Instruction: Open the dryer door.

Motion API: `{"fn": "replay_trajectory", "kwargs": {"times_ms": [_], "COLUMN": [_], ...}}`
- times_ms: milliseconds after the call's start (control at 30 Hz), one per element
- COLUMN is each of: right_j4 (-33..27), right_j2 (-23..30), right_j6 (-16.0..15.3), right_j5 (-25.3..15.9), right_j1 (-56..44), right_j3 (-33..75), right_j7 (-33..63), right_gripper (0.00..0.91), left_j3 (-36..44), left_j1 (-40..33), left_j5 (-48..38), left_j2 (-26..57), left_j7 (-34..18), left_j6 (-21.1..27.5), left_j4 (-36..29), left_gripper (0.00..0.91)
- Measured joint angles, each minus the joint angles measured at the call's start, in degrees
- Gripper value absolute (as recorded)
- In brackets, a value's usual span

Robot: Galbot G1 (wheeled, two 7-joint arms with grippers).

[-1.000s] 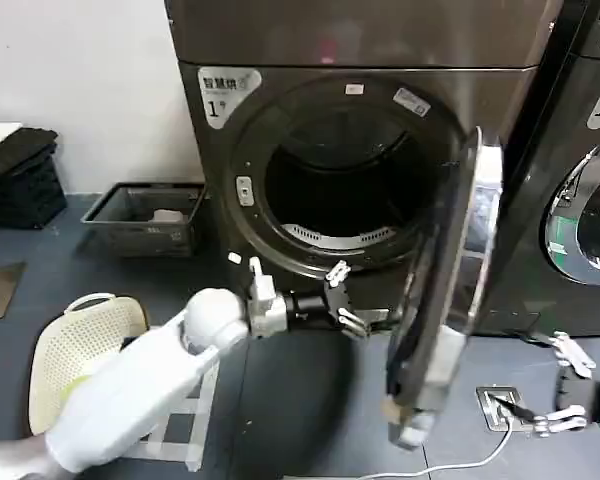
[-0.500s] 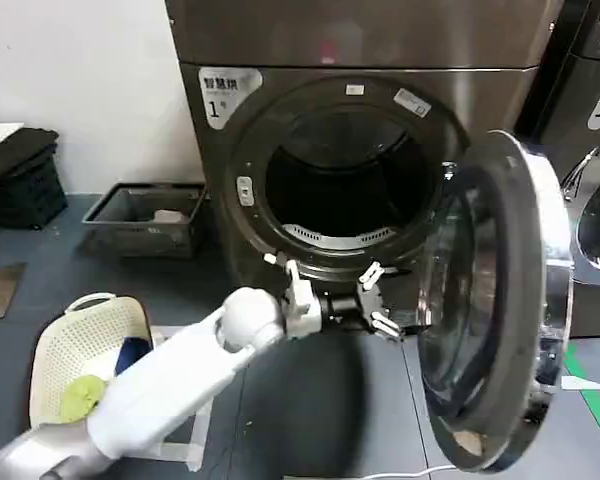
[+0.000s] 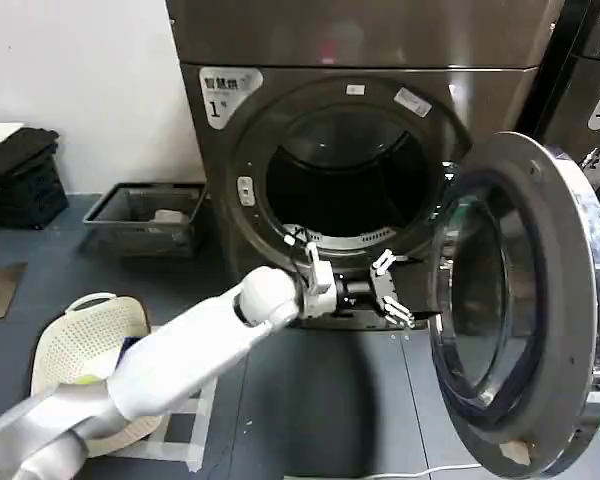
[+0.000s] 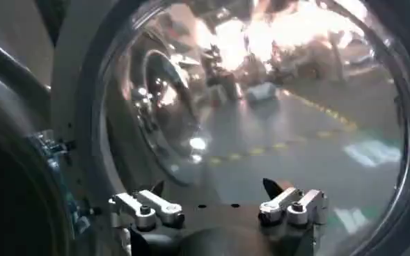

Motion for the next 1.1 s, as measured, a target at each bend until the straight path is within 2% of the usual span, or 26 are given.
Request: {"fn": "replay_trajectory", "kwargs": {"times_ms": [200, 367, 700, 1100], "right_j4": [-4.61, -6.0, -6.49, -7.26], "right_j2": [1.14, 2.37, 4.02, 5.22], "right_j6": [-2.64, -5.42, -13.34, -16.38], "right_j5": [-1.53, -2.45, -2.85, -3.04], "right_j1": [0.02, 0.14, 0.32, 0.72], "right_j3": [2.06, 3.29, 5.64, 7.67], "right_j7": [5.12, 8.33, 14.68, 16.76], "right_gripper": [0.907, 0.907, 0.907, 0.907], "left_j3": [1.73, 2.83, 5.84, 6.79], "left_j1": [-3.36, -4.89, -8.28, -9.75], "left_j5": [0.15, 0.54, 1.65, 3.53], "left_j2": [-1.68, -3.6, -7.62, -11.46], "left_j7": [-0.15, -0.55, -0.83, -2.1], "left_j6": [-1.19, -2.27, -4.38, -6.41], "left_j4": [2.78, 4.7, 8.92, 12.57], "left_gripper": [0.907, 0.907, 0.907, 0.907]}}
